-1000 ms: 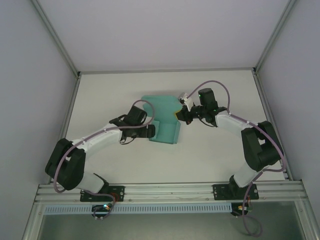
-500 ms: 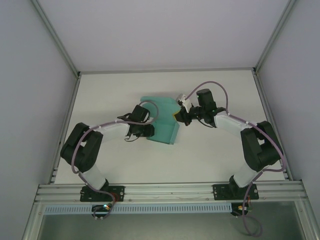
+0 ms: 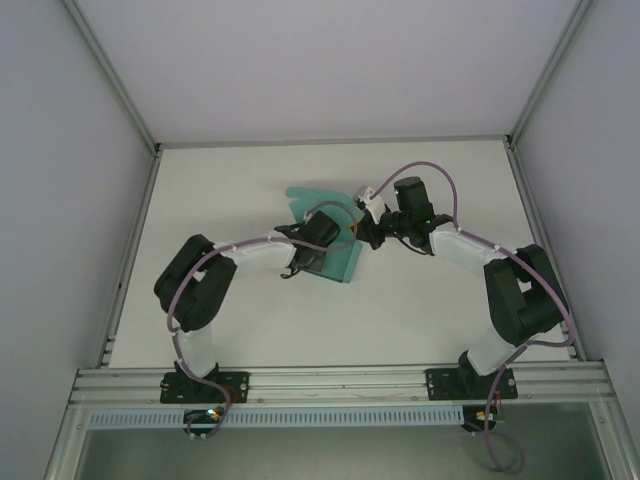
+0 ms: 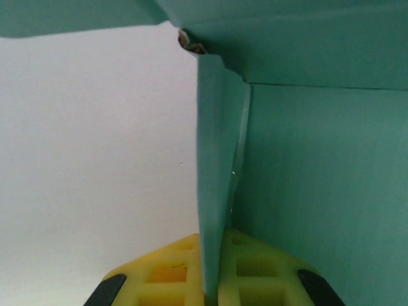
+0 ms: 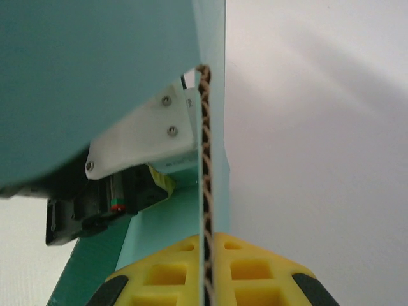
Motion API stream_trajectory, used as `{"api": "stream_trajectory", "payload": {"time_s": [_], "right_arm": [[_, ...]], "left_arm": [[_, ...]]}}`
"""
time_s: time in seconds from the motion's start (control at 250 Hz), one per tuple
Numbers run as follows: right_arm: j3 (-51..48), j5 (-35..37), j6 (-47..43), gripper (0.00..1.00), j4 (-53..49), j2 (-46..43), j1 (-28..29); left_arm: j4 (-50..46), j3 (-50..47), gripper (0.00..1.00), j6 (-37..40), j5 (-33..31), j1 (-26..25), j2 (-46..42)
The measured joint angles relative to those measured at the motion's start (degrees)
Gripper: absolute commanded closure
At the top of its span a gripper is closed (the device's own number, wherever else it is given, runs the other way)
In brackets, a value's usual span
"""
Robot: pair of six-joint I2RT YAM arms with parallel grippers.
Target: Assemble paper box
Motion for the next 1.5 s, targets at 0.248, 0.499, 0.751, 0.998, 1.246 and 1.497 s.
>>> {"api": "stream_trajectory", "payload": {"time_s": [0.248,0.499,0.751,0.998,1.246,1.497], "right_arm": [[0.0,1.4,0.0,1.0,-0.7,0.0,0.0],[0.0,1.9,0.0,1.0,-1.6,-0.2,0.0],[-0.1,2.2,0.0,1.0,-2.1,-0.9,0.6],[-1.2,2.3,1.0,1.0,-1.4,-1.2,0.6],[-3.3,3.1,3.1,1.0,1.0,-3.3,1.0],[-3.3,3.8,3.7,1.0,1.9,-3.7,1.0]], "left_arm": [[-2.8,2.5,1.0,-0.2,-9.8,-2.8,2.8],[-3.1,2.7,1.0,-0.2,-10.3,-3.3,3.1],[0.3,-2.0,1.0,-2.7,3.5,1.9,-2.7],[-0.9,-2.0,1.0,-10.0,7.0,2.8,-2.8],[-7.1,2.4,1.0,-18.6,2.3,1.1,-1.1],[-11.3,5.9,0.86,-19.8,-2.1,-0.2,0.5]]}}
